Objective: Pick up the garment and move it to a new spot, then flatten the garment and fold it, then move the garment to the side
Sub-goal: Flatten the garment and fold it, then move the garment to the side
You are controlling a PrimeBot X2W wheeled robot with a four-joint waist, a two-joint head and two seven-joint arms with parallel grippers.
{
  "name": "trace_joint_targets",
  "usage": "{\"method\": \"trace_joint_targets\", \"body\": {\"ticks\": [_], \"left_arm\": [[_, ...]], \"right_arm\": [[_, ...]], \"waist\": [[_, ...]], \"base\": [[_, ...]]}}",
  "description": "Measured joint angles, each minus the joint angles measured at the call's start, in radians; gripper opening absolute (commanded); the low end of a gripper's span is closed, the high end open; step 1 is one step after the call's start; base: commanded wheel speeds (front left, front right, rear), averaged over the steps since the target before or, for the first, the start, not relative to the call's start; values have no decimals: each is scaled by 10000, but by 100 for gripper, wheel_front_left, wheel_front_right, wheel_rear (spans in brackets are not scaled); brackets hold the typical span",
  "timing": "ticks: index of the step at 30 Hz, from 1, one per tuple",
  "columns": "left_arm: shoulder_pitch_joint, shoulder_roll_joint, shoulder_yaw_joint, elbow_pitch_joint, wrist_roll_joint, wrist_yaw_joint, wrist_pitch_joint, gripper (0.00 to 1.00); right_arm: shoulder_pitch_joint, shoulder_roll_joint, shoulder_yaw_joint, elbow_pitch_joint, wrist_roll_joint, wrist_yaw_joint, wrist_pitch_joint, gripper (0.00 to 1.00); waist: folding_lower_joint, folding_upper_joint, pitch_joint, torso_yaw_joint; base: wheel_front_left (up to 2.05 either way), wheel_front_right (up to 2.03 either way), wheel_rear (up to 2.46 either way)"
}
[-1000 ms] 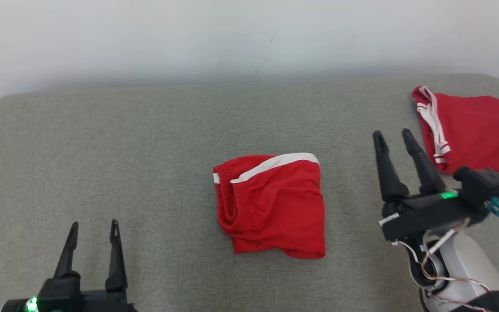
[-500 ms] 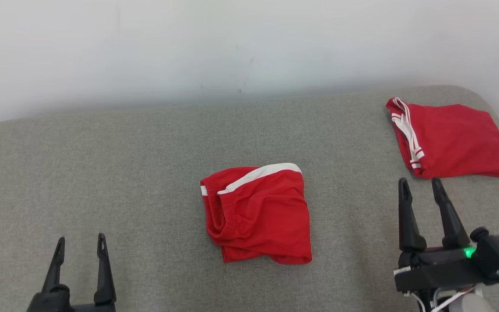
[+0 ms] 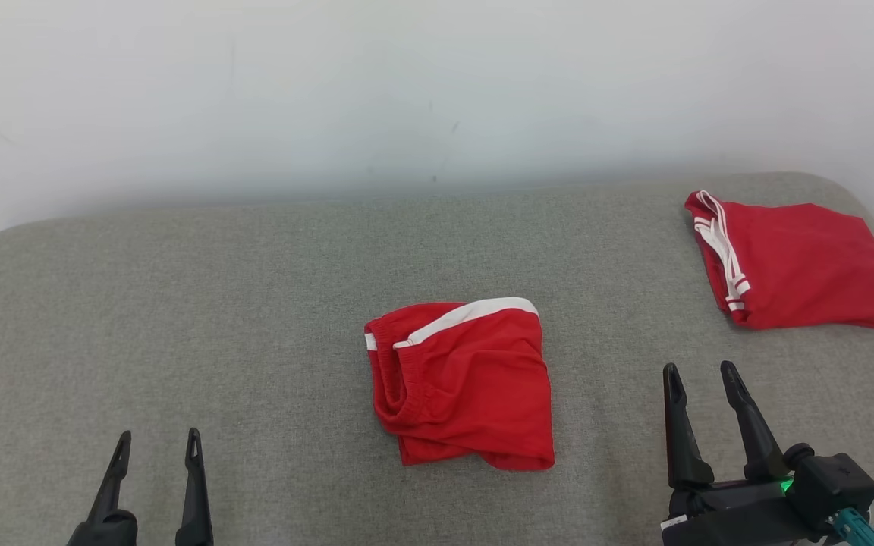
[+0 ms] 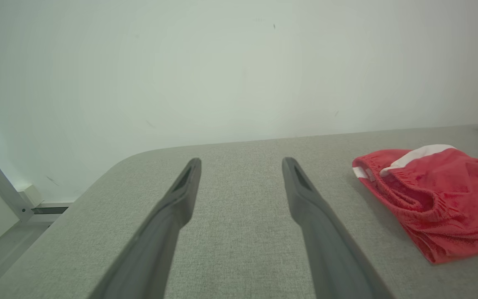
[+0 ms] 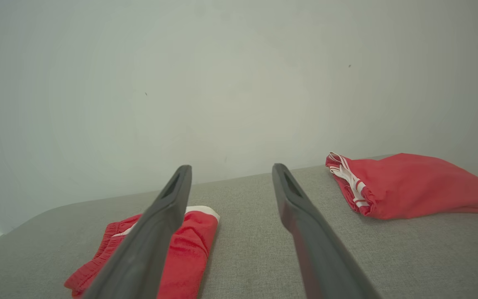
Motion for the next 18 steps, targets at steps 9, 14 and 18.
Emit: {"method": "trace_joint_targets", "body": {"ticks": [9, 14, 18], "left_arm": [[26, 127, -226, -58, 75, -73, 127, 100], [46, 194, -263, -150, 75, -12, 217, 100], [56, 224, -263, -251, 73, 29, 305, 100]], "right_arm": [[21, 77, -21, 132, -226, 0, 0, 100], [21, 111, -69, 217, -309, 0, 31, 100], [19, 127, -81, 215, -376, 0, 61, 100]], "waist": [[0, 0, -50, 133], [0, 0, -32, 177], [0, 0, 2, 187]], "base": [[0, 0, 0], [0, 0, 0], [0, 0, 0]]}}
